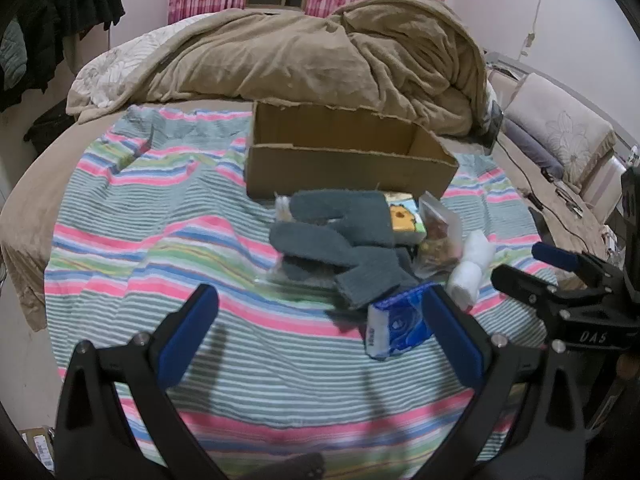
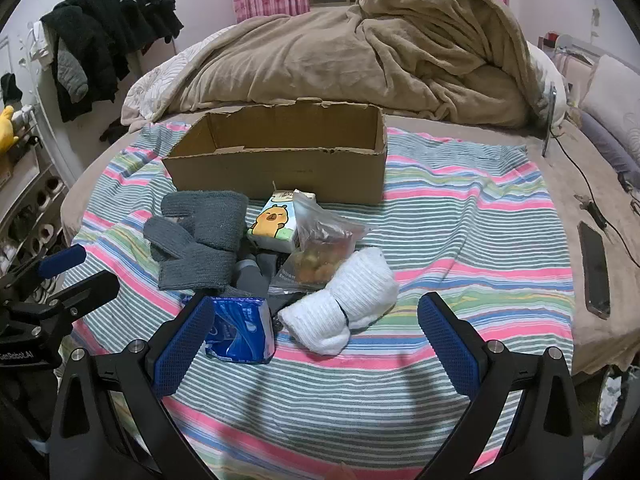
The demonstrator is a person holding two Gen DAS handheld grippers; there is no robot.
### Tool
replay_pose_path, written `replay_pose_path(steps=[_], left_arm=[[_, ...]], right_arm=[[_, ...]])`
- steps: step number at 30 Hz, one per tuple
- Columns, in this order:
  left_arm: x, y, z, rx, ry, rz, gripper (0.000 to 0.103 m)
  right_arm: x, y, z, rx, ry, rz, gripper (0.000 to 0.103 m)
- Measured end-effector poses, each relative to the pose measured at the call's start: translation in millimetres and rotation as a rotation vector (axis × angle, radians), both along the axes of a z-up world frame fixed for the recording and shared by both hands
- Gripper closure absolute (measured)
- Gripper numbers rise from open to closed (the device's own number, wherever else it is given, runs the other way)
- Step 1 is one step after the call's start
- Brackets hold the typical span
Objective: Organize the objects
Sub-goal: 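Move both tools toward the grey gloves and white socks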
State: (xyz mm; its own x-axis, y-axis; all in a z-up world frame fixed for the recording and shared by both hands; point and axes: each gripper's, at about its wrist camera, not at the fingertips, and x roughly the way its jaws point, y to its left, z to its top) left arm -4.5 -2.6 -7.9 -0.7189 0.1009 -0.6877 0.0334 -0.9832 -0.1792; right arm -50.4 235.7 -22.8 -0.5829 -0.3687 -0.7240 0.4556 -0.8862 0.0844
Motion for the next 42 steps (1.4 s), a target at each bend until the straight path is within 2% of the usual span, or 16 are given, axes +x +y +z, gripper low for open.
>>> replay_pose_path(steps=[11, 42], left_arm=[[1.7, 0.0, 1.5, 0.016, 0.001, -0.014, 0.001], [0.1, -2.1, -0.2, -0.005, -0.001, 0.002, 0.001]], right_arm=[[1.1, -1.6, 0.9, 0.003, -0.003, 0.003, 0.0], [-2.1, -2.5, -3.7, 0.002, -0.013, 0.005, 0.0]])
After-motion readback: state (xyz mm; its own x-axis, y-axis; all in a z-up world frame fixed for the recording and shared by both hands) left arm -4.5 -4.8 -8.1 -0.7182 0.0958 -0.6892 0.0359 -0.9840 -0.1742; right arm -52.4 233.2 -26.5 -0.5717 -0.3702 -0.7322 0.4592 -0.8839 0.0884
